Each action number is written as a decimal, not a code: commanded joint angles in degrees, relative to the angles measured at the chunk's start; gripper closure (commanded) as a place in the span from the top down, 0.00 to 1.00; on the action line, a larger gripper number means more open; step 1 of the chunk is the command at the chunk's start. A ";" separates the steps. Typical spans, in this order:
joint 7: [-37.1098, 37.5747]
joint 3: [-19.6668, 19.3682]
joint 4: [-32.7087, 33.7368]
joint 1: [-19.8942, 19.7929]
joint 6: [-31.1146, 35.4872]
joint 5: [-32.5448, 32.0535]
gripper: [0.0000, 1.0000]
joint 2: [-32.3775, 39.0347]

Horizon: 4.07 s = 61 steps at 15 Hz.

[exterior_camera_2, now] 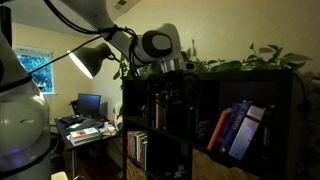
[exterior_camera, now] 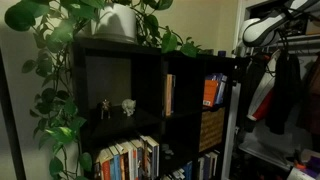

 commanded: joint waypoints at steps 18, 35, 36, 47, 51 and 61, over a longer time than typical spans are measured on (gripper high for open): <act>-0.96 -2.96 1.21 0.40 22.79 10.43 1.00 12.03; -3.03 -4.22 1.93 -0.32 32.14 20.20 1.00 17.81; -4.03 -4.96 2.12 0.35 33.62 21.77 1.00 18.52; -6.17 -4.36 2.64 -0.38 35.08 26.92 1.00 20.10; -8.90 -4.33 2.90 0.60 36.94 31.83 1.00 20.79; -22.24 -3.63 7.53 2.27 40.08 51.55 1.00 25.05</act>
